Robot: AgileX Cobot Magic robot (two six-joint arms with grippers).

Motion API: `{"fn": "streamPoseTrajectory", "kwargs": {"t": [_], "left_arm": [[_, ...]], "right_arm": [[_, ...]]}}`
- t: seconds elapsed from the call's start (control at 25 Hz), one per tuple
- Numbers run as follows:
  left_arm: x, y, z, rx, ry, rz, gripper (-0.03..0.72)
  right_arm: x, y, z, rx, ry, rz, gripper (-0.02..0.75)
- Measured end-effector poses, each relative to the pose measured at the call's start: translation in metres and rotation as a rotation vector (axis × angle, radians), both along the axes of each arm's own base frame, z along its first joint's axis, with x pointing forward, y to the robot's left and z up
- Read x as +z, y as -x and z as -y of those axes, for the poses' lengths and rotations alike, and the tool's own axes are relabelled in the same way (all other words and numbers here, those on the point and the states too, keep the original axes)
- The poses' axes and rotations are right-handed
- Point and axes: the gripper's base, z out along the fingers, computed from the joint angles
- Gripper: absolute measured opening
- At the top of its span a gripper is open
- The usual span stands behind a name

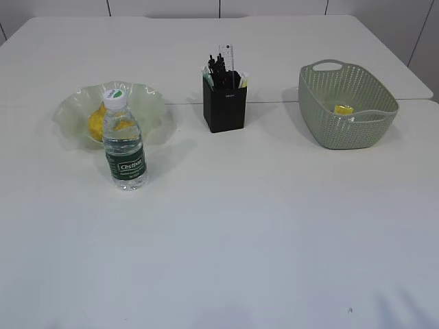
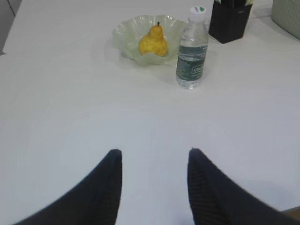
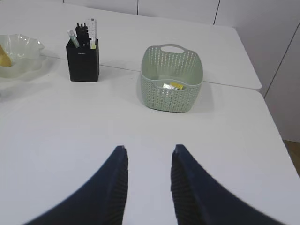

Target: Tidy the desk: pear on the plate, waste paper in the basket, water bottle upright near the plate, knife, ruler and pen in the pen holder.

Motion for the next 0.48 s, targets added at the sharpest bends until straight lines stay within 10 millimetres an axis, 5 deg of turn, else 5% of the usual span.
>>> {"fn": "streamPoseTrajectory", "kwargs": {"t": [0.48], "left_arm": [[-0.023,-0.009,0.003,-0.041,-0.044,-0.089,0.322]], "right_arm": [[0.011,0.029,0.002,0.043,0.016,-0.047,0.239]]}}
